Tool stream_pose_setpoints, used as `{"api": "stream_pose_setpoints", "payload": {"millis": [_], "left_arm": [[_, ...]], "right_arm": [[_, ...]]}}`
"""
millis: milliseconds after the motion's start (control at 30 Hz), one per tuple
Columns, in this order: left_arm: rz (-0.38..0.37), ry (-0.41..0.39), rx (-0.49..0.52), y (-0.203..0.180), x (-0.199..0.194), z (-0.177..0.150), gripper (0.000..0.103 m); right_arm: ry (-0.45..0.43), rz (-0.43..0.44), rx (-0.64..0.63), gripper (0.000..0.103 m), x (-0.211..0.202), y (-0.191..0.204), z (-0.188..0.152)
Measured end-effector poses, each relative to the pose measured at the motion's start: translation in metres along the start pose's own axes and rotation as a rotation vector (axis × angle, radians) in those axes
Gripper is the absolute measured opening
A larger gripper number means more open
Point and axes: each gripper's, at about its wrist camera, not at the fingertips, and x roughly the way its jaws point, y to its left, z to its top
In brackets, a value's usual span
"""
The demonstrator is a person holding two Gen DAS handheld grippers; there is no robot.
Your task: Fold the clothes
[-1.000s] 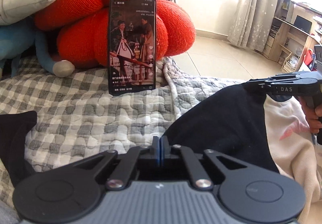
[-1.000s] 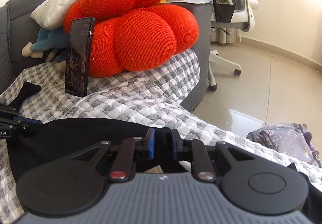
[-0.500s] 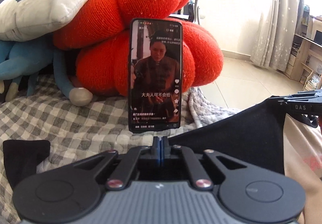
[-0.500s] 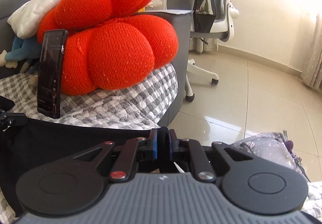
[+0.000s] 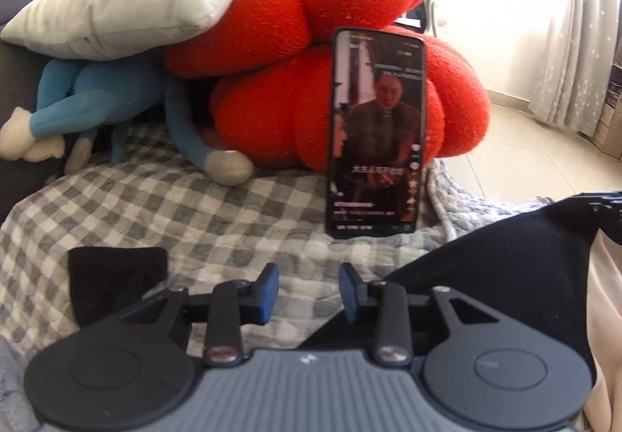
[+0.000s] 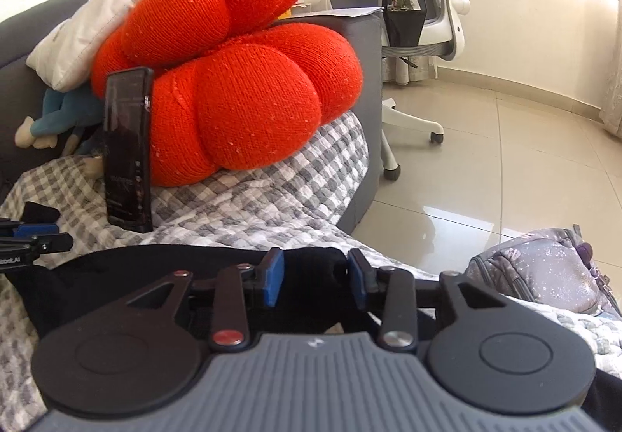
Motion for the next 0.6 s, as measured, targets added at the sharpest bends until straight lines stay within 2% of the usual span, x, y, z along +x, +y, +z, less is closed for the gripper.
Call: {"api": "stream_pose_setpoints", "payload": {"millis": [133,267,433,600], "left_arm": [[0.087,0.026,-0.017,0.022,0.003,0.001,0.042],[0.159,0.064,-0.036,0.036,0.011,0.002,0.047],[0.219,0.082,-0.080,0.049,0.016,0.000,0.048],[0.265,0.063,-0.073,0.052,0.016,-0.006,0.047]], "right_arm": [[0.023,0.085,0.018,0.041,-0.010,0.016,0.002],[0.069,0.209,0.049,0.041,-0.017,0.037,0.003],[0.094,0.277,0.024,0.041,-0.020,0.072,0.001],[0.110,0.318,0.008,0.041,-0.016,0.102,-0.008]]}}
